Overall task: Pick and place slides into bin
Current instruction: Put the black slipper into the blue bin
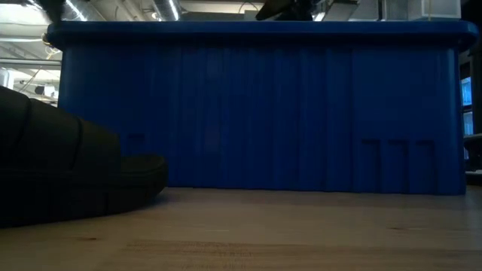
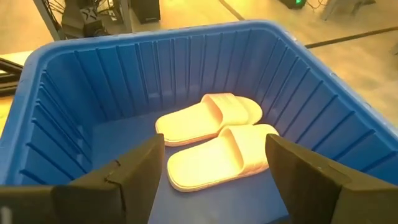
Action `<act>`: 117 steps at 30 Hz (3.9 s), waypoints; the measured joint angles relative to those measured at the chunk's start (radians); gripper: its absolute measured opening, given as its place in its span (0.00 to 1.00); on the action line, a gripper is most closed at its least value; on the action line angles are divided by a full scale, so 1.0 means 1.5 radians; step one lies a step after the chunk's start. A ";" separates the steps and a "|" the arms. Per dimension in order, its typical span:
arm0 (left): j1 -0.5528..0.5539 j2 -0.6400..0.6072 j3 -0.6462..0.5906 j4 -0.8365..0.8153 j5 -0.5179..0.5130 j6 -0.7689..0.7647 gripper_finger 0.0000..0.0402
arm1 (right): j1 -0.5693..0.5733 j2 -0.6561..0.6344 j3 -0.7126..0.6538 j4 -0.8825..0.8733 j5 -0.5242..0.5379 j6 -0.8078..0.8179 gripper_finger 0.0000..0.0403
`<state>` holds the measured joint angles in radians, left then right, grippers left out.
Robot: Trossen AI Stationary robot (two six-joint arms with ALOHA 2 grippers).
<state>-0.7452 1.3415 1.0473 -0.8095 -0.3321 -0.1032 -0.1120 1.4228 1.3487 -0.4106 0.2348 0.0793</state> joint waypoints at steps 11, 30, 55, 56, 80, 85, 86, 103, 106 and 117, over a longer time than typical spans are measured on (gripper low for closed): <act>-0.053 0.002 -0.147 0.251 -0.035 0.000 0.61 | 0.000 0.065 -0.001 -0.002 0.000 0.033 0.69; -0.053 0.149 -0.149 0.270 -0.117 -0.071 0.61 | 0.047 0.076 -0.001 0.000 0.000 0.050 0.69; -0.053 0.149 -0.149 0.271 -0.115 -0.070 0.61 | 0.047 0.075 -0.001 0.002 0.000 0.049 0.69; -0.053 0.149 -0.149 0.271 -0.115 -0.071 0.61 | 0.047 0.075 -0.001 0.002 0.000 0.049 0.69; -0.043 0.149 -0.149 0.271 -0.121 -0.192 0.40 | 0.047 0.075 -0.001 -0.004 0.000 0.049 0.69; -0.043 0.148 -0.149 0.271 -0.128 -0.192 0.27 | 0.047 0.075 -0.001 -0.004 0.000 0.051 0.69; -0.043 0.148 -0.149 0.271 -0.128 -0.192 0.25 | 0.047 0.075 -0.001 -0.004 0.000 0.051 0.69; -0.043 0.148 -0.149 0.271 -0.144 -0.226 0.03 | 0.051 0.075 -0.001 -0.004 0.000 0.066 0.69; -0.044 0.148 -0.149 0.271 -0.145 -0.227 0.02 | 0.055 0.075 -0.001 -0.004 0.000 0.066 0.69; -0.044 0.149 -0.149 0.271 -0.151 -0.228 0.02 | 0.056 0.075 -0.001 -0.004 0.000 0.064 0.69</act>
<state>-0.8108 1.5642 0.8242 -0.4026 -0.5580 -0.4458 -0.0273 1.5356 1.3479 -0.4164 0.2348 0.1757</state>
